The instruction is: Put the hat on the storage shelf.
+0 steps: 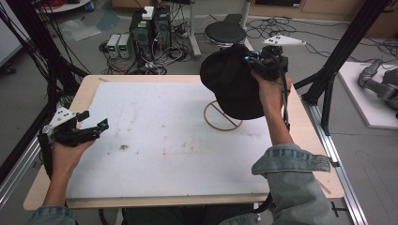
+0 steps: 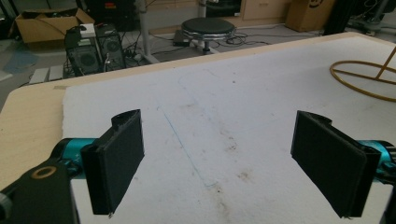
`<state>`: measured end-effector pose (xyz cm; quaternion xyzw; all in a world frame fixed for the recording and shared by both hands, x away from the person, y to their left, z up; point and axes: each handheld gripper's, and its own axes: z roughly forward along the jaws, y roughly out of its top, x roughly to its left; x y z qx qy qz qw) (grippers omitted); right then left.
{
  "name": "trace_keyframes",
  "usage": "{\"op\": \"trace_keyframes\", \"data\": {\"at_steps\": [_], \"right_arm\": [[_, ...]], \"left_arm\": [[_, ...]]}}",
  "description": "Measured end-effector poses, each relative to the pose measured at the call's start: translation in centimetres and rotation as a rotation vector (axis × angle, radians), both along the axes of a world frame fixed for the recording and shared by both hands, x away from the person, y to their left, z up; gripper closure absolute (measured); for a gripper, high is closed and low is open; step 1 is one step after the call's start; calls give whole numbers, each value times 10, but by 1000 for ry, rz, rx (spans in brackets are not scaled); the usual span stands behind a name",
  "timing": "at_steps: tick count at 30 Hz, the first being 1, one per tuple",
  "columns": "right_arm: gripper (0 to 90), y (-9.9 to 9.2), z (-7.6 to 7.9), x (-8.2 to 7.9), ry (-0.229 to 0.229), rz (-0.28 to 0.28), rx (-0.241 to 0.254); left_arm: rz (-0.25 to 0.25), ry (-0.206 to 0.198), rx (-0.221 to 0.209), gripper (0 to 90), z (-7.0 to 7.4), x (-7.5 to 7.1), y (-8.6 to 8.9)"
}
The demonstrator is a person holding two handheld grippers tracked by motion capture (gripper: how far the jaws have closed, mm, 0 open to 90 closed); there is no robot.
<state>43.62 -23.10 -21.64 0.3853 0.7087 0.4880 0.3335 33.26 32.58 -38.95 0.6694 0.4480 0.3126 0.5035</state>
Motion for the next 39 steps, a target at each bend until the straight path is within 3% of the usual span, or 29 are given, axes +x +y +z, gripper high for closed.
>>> {"op": "trace_keyframes", "data": {"at_steps": [20, 28, 39], "right_arm": [[802, 1, -8, 9, 56, -14, -10], [782, -3, -19, 11, 63, -23, 4], [743, -4, -20, 11, 64, -24, 1]], "left_arm": [[-1, 1, 1, 174, 0, 0, -1], [-1, 0, 1, 174, 0, 0, -1], [-2, 2, 4, 174, -1, 0, -1]]}}
